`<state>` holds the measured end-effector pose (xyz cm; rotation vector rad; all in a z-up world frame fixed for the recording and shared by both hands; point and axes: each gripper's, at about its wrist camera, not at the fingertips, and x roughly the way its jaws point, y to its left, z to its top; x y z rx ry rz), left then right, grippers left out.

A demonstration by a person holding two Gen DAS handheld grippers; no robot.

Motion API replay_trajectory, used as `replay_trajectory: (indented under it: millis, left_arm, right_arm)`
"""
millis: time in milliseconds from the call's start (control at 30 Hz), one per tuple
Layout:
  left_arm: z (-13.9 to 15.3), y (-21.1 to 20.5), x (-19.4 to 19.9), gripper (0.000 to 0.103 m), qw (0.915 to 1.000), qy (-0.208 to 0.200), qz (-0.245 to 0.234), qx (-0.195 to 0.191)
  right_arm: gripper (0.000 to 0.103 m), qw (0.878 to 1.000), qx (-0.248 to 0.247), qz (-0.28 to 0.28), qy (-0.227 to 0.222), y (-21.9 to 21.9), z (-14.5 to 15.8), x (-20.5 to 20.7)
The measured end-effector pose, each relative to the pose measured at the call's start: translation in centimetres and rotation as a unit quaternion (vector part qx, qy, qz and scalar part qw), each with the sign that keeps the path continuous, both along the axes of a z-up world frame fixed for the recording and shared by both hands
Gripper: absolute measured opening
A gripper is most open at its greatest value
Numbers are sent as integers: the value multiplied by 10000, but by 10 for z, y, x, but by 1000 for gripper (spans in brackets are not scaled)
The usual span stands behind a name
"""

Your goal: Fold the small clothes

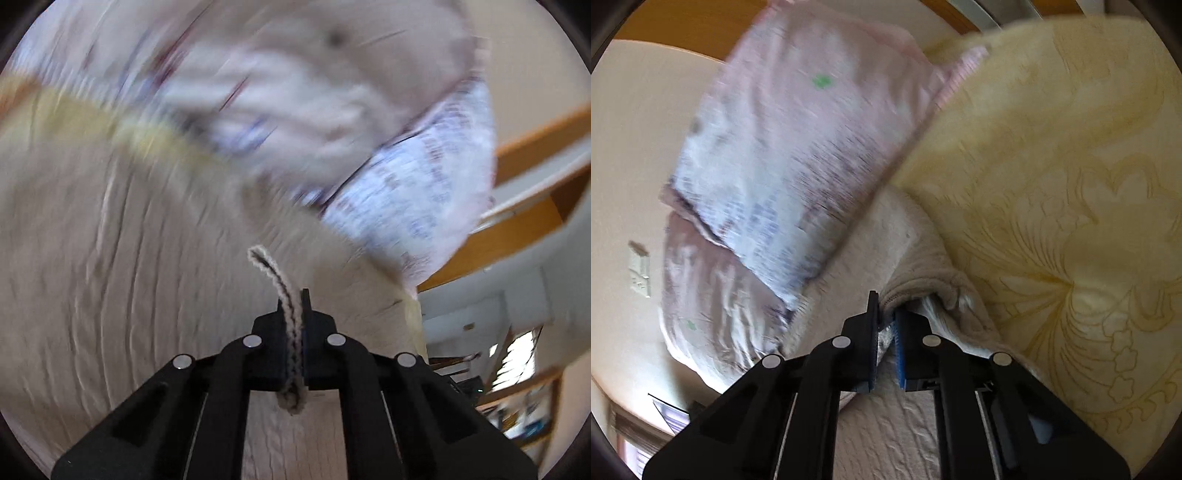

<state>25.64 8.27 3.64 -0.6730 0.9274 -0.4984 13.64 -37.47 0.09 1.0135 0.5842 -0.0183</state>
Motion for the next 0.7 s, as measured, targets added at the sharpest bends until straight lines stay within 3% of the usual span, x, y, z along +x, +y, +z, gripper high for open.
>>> replay_trajectory:
  millis: [33, 100, 200, 300, 400, 467, 500, 633, 700]
  left_arm:
    - [7, 0, 1, 5, 9994, -262, 11, 233]
    - [5, -1, 5, 5, 9979, -280, 17, 592]
    - [-16, -2, 8, 5, 9960, 217, -54, 869]
    - [-28, -2, 6, 6, 9927, 519, -122, 1083]
    - [-28, 5, 3, 14, 9927, 645, -122, 1014]
    - [-26, 13, 1, 39, 9936, 750, -137, 832]
    - [-25, 21, -4, 45, 9948, 822, -164, 573]
    - [-17, 51, -27, 47, 9956, 917, -167, -2]
    - [-6, 68, -44, 49, 9975, 670, 138, 173]
  right_arm:
    - [8, 9999, -144, -57, -32, 3, 2, -2]
    - [8, 9991, -353, -36, 211, 9, -2, 0]
    - [8, 9963, -429, 41, 742, 15, -12, 6]
    - [8, 9928, -737, 91, 944, 19, -8, 7]
    - [14, 9891, -986, 86, 1092, 23, -2, 3]
    - [28, 9873, -1090, 5, 1156, 24, 1, -3]
    - [31, 9873, -1119, -90, 1123, 23, 4, -9]
    - [50, 9831, -1555, -361, 901, 31, 22, -22]
    - [57, 9818, -1755, -235, 680, 40, 30, -23]
